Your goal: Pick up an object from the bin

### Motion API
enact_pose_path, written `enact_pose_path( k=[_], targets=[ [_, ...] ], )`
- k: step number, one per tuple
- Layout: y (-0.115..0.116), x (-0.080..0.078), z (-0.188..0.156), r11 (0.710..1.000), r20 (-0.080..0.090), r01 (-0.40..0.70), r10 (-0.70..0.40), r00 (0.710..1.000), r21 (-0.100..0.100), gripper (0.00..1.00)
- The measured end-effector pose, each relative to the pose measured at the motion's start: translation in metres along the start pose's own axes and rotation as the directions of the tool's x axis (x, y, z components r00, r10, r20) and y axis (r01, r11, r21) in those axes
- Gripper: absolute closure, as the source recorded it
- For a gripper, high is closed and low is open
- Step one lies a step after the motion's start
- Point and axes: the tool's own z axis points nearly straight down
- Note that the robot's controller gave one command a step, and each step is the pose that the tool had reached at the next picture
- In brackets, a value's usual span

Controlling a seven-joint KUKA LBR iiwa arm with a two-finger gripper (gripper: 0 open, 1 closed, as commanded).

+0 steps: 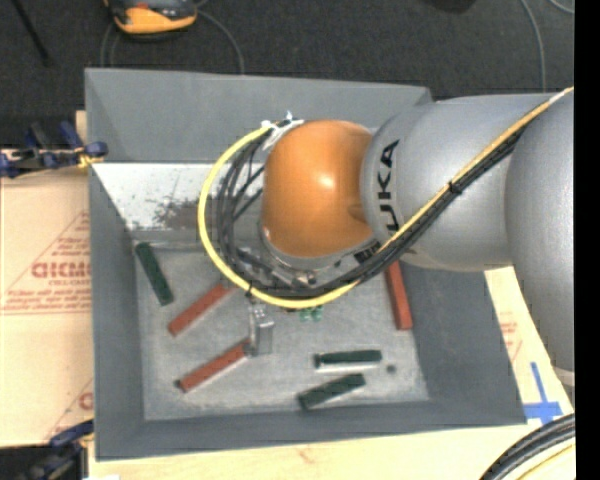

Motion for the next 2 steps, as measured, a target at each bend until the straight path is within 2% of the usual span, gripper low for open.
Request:
enact_pose_path(
  k=[1, 2],
  targets=[
    [-0.039, -0.0055, 0.1034, 0.989, -0.008, 0.147, -0.147, 0.989, -0.003, 1.0],
    [-0.039, -0.0055, 0.1033, 0.989, -0.009, 0.145, -0.145, 0.989, -0.003, 0.0]
  ],
)
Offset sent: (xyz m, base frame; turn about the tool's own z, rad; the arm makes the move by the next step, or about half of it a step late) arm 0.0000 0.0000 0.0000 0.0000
